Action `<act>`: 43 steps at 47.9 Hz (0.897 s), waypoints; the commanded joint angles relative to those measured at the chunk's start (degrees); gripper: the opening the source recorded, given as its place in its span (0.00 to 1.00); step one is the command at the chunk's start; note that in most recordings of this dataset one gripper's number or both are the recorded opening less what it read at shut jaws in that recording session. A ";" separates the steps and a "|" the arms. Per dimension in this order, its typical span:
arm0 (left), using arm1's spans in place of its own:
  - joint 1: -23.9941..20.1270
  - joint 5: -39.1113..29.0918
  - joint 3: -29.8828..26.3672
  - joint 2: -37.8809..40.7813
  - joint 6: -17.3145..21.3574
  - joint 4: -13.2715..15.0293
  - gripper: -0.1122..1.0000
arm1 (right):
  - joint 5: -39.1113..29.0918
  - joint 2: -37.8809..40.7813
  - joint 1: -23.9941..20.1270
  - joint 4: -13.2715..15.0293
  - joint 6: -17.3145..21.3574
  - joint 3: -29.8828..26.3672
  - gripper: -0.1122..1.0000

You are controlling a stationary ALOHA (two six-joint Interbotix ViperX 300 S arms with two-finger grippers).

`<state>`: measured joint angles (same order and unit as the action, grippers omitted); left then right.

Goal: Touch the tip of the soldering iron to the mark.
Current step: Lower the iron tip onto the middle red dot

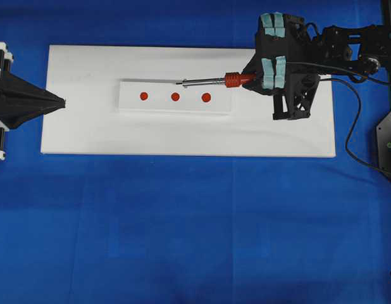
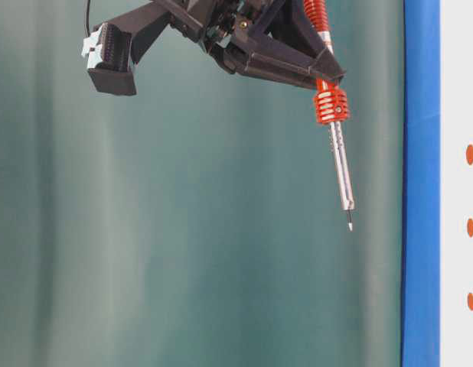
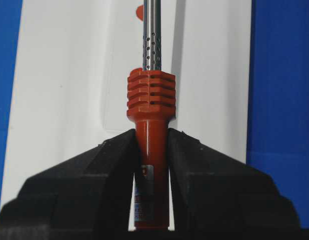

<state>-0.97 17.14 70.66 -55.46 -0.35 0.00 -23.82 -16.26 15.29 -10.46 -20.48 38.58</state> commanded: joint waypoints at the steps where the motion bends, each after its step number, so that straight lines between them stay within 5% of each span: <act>1: -0.18 0.53 -0.44 0.35 -0.09 -0.18 0.10 | 0.44 -0.53 -0.09 0.09 0.09 -1.32 0.16; 43: -0.18 0.53 -0.44 0.35 -0.09 -0.18 0.10 | 0.26 1.14 -0.09 0.09 0.09 -1.05 0.16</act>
<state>-0.97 17.05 70.66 -55.46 -0.35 0.00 -23.91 -15.21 15.29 -10.46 -20.48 38.58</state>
